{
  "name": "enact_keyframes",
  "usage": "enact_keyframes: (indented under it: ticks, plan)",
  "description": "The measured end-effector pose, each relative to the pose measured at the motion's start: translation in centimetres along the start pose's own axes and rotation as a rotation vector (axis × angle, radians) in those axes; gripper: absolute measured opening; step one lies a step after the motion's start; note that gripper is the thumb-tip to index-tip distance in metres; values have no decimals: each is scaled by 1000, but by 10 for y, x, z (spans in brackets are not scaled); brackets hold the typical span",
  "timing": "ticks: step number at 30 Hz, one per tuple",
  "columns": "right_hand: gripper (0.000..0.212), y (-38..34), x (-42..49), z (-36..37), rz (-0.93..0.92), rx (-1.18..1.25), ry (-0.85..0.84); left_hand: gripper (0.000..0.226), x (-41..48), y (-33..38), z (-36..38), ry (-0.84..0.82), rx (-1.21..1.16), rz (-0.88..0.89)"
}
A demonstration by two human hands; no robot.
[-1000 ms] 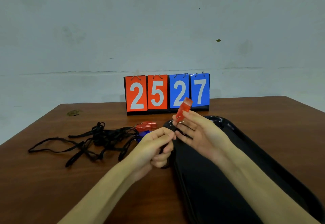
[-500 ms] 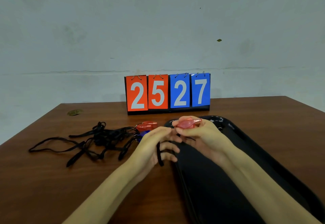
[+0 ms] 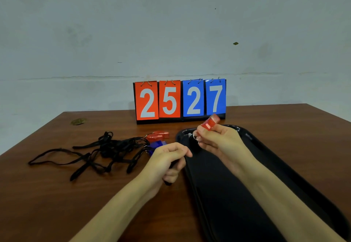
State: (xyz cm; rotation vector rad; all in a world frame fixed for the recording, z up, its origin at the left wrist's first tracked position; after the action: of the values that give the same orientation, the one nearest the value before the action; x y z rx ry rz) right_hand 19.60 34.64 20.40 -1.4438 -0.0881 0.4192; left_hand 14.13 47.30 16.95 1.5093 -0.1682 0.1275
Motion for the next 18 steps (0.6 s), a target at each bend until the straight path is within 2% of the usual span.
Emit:
enact_keyframes:
  ticks: [3,7,10,12,14,16,18]
  plan:
    - [23,-5,1,-12,-64,-38,113,27,-2,-2,4,-48,51,-40]
    - [24,-11,3,-17,-87,-170,201,28,0,2,-9,-15,110,-62]
    - [22,-13,3,-11,-84,-402,160,14,3,19,-29,61,302,18]
    - [17,-17,1,-5,-171,-665,181,4,6,34,-38,111,448,121]
    - [15,-16,-1,2,-215,-895,209,8,8,46,-40,105,511,218]
    - [14,-8,1,11,-199,-1011,144,10,7,53,-36,63,554,288]
    - [10,2,1,24,-179,-1062,5,10,7,55,-33,47,559,336]
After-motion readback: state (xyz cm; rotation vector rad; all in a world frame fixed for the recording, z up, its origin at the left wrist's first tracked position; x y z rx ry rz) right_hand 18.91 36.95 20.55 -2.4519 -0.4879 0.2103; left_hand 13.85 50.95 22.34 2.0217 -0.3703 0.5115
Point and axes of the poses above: each hand's wrist, its own x-axis towards the middle knuckle, its own z-axis out of the palm, y = z × x, the point moved 9 cm from there along x, towards the middle knuckle, and after that the axes turned 12 degrees about z, right-handed, at the moved point
